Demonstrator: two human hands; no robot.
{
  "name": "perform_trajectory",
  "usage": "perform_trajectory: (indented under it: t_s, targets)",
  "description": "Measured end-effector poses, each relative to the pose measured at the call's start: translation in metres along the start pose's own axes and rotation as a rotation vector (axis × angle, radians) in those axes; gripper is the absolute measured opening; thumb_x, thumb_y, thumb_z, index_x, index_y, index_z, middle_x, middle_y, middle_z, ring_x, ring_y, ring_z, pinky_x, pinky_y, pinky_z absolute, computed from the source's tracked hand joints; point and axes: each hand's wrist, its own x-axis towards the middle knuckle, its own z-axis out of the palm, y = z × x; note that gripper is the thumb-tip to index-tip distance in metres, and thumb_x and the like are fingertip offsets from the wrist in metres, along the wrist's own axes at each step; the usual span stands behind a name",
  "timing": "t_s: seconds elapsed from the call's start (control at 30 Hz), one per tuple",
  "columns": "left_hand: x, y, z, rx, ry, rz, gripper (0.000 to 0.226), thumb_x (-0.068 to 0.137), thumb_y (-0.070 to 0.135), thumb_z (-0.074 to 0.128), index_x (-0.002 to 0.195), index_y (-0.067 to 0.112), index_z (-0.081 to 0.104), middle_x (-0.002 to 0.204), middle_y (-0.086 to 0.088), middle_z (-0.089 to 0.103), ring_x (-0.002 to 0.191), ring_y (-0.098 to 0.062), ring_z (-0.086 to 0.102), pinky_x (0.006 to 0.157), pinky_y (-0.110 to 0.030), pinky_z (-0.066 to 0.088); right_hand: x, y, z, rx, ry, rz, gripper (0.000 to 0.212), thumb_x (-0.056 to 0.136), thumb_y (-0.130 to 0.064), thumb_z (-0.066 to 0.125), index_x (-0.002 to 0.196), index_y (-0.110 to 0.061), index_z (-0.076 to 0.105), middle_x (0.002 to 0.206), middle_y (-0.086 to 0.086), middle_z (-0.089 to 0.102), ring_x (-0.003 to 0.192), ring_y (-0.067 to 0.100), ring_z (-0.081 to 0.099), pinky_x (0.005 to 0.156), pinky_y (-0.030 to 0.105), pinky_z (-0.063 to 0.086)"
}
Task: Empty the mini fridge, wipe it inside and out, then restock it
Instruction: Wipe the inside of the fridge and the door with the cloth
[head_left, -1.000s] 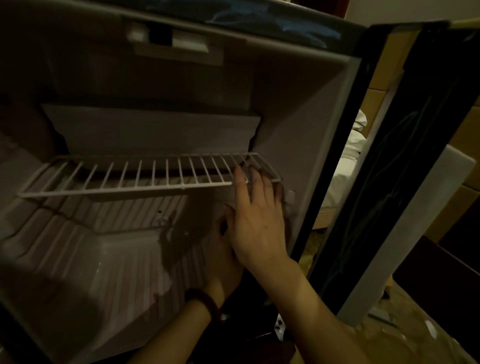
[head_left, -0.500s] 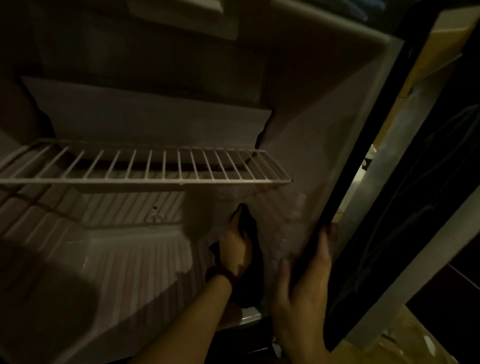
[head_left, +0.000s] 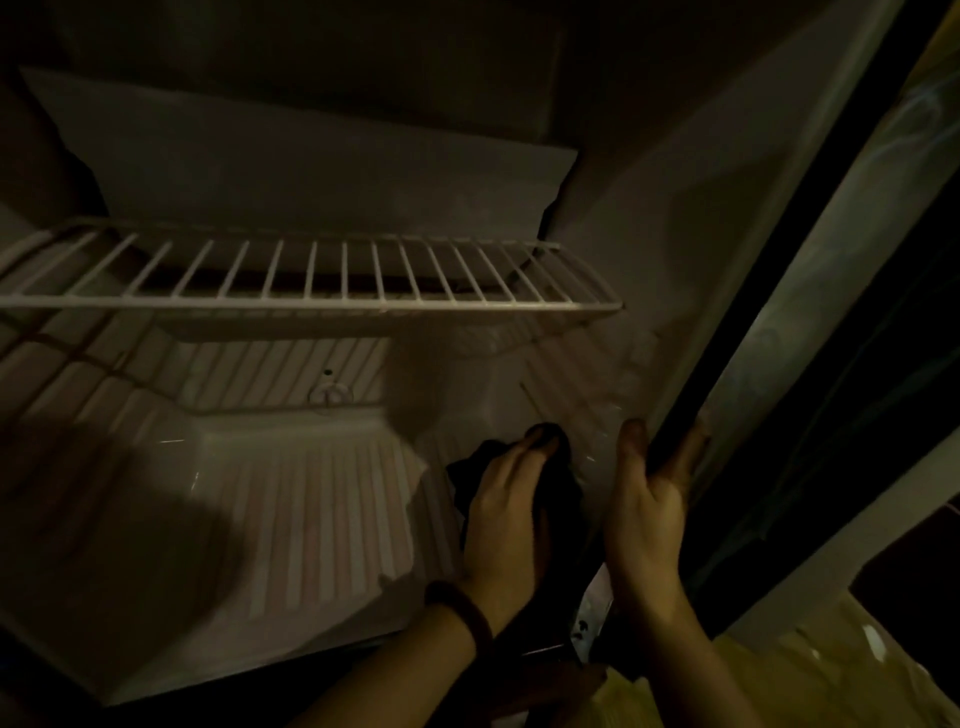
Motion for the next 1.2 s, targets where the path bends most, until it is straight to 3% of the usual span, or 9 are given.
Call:
perform_trajectory:
  t_s: [0.13, 0.2, 0.3, 0.37, 0.5, 0.63, 0.8, 1.03, 1.2]
  targets:
    - [0.034, 0.0, -0.007, -0.102, -0.078, -0.197, 0.041, 0.098, 0.018, 0.041, 0.139, 0.015, 0.038, 0.133, 0.003, 0.046, 0.118, -0.004, 0.041, 0.097, -0.006, 0.025, -0.001, -0.002, 0.004, -0.038, 0.016, -0.019, 0.052, 0.09, -0.044, 0.038, 0.127, -0.055, 0.005, 0.137, -0.022, 0.018, 0.134, 0.007, 0.027, 0.107, 0.018, 0.029]
    - [0.06, -0.013, -0.005, -0.12, -0.065, -0.267, 0.04, 0.099, 0.019, 0.037, 0.139, 0.015, 0.039, 0.132, -0.004, 0.051, 0.119, -0.015, 0.048, 0.094, -0.009, 0.031, -0.001, -0.001, 0.004, -0.068, 0.01, -0.04, 0.049, 0.084, -0.051, 0.036, 0.121, -0.062, 0.006, 0.139, -0.018, 0.022, 0.134, 0.02, 0.034, 0.108, 0.036, 0.034]
    - [0.085, -0.035, -0.007, 0.02, -0.13, -0.319, 0.041, 0.099, 0.017, 0.037, 0.14, 0.012, 0.038, 0.14, -0.008, 0.045, 0.128, -0.024, 0.042, 0.099, -0.013, 0.024, 0.001, 0.0, 0.001, -0.045, -0.028, -0.044, 0.063, 0.074, -0.063, 0.035, 0.132, -0.052, 0.014, 0.145, -0.008, 0.03, 0.129, 0.025, 0.041, 0.103, 0.039, 0.04]
    - [0.084, -0.046, -0.013, 0.123, -0.206, -0.272, 0.046, 0.096, 0.008, 0.041, 0.141, 0.012, 0.036, 0.143, -0.009, 0.041, 0.13, -0.026, 0.04, 0.105, -0.021, 0.026, 0.001, 0.002, 0.0, -0.041, -0.046, -0.045, 0.074, 0.072, -0.063, 0.033, 0.139, -0.039, 0.016, 0.146, -0.002, 0.032, 0.128, 0.025, 0.042, 0.102, 0.042, 0.041]
    - [0.062, -0.031, -0.023, 0.286, -0.188, -0.009, 0.059, 0.08, -0.007, 0.05, 0.135, 0.015, 0.047, 0.139, -0.007, 0.047, 0.122, -0.032, 0.046, 0.098, -0.035, 0.04, 0.001, 0.001, 0.003, -0.06, -0.012, -0.081, 0.064, 0.075, -0.061, 0.033, 0.134, -0.045, 0.014, 0.147, 0.004, 0.031, 0.129, 0.027, 0.04, 0.104, 0.048, 0.039]
    - [0.06, -0.021, -0.028, 0.306, -0.157, 0.044, 0.059, 0.074, -0.01, 0.051, 0.129, 0.012, 0.054, 0.133, -0.008, 0.053, 0.117, -0.034, 0.05, 0.094, -0.035, 0.042, 0.002, 0.001, 0.001, -0.017, -0.03, -0.095, 0.058, 0.078, -0.057, 0.038, 0.131, -0.045, 0.02, 0.144, 0.0, 0.035, 0.128, 0.022, 0.042, 0.105, 0.042, 0.039]
    - [0.059, -0.009, -0.025, 0.208, -0.146, -0.11, 0.049, 0.078, -0.009, 0.049, 0.125, 0.004, 0.049, 0.118, -0.018, 0.056, 0.108, -0.033, 0.052, 0.086, -0.032, 0.042, 0.001, 0.001, 0.001, 0.019, -0.022, -0.066, 0.067, 0.081, -0.05, 0.042, 0.139, -0.034, 0.012, 0.143, -0.009, 0.028, 0.128, 0.014, 0.039, 0.097, 0.006, 0.032]
    - [0.033, 0.011, -0.019, 0.041, -0.064, -0.127, 0.049, 0.081, 0.0, 0.062, 0.124, 0.009, 0.043, 0.117, -0.01, 0.057, 0.106, -0.023, 0.056, 0.088, -0.026, 0.044, 0.002, 0.001, -0.001, 0.019, -0.04, -0.065, 0.038, 0.087, -0.037, 0.039, 0.122, -0.04, 0.025, 0.131, -0.01, 0.035, 0.117, 0.008, 0.042, 0.08, -0.005, 0.033]
    - [0.009, 0.012, -0.019, 0.033, -0.062, 0.069, 0.05, 0.077, 0.011, 0.068, 0.119, 0.016, 0.042, 0.11, -0.011, 0.06, 0.099, -0.018, 0.057, 0.087, -0.024, 0.046, 0.001, -0.002, -0.002, 0.011, -0.06, -0.041, 0.06, 0.084, -0.046, 0.039, 0.138, -0.033, 0.017, 0.145, 0.002, 0.034, 0.126, 0.017, 0.041, 0.101, 0.028, 0.038]
